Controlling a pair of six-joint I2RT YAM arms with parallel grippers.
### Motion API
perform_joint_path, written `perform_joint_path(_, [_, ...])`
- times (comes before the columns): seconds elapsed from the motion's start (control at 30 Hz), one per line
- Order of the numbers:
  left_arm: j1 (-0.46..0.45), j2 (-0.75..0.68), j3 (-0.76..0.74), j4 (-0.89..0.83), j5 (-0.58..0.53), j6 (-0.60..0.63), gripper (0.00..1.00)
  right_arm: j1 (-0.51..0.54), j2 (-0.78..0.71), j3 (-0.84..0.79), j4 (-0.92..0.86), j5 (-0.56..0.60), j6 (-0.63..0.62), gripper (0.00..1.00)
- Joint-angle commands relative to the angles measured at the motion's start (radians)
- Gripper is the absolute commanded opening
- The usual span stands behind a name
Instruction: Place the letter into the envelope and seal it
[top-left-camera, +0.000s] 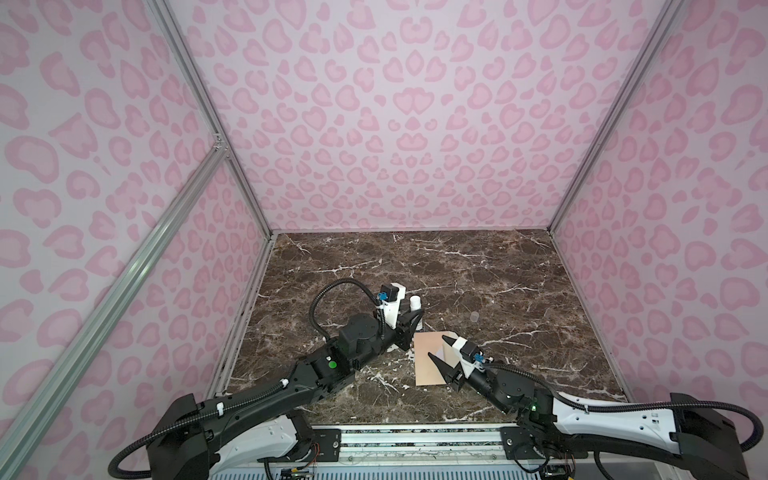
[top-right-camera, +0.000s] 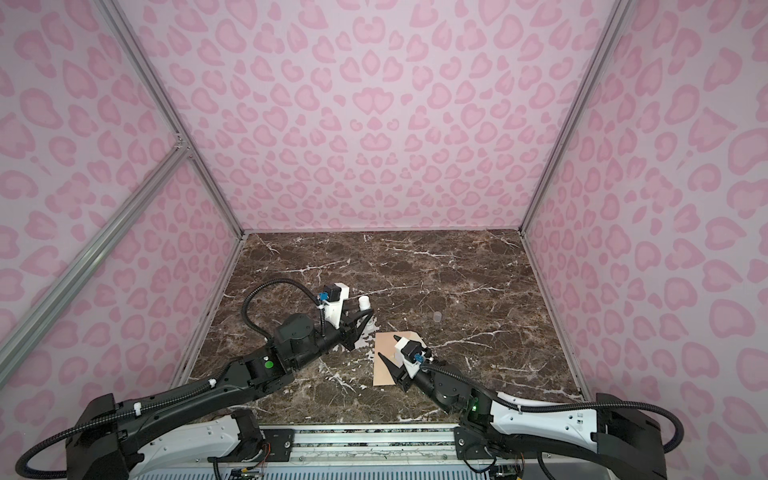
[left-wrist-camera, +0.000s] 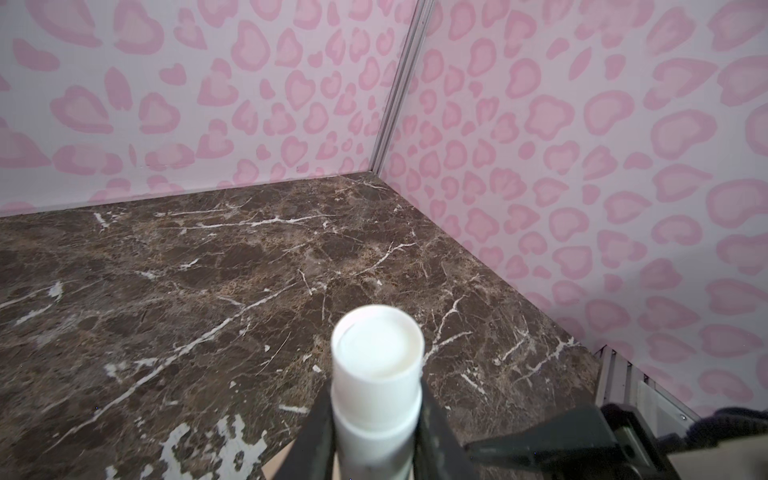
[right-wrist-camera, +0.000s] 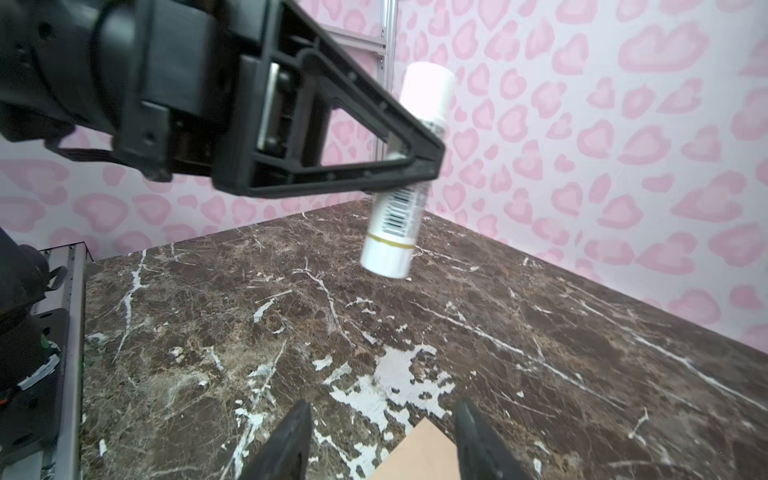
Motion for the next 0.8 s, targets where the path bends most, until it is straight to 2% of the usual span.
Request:
perform_joint_path(0.0, [-0.011, 0.030, 0.005, 0.181, -0.006, -0.008, 0.25, 0.010, 0.060, -0.009, 0.250, 0.082, -0.085, 0.59])
perform_joint_path(0.23, [-0.022, 0.084, 0.033, 0.217, -0.029, -0.014, 0.25, 0.008, 0.245, 0.046, 0.411, 0.147, -0.132, 0.62])
perform_joint_path(0.3, [-0.022, 0.082, 0.027, 0.226, -0.037, -0.017, 0.25, 0.008, 0.270, 0.066, 0.410, 0.161, -0.134, 0.62])
perform_joint_path(0.77, [-0.025, 0.081, 0.010, 0.239, -0.018, -0.026, 0.25, -0.030, 0.344, 0.150, 0.398, 0.198, -0.107, 0.51])
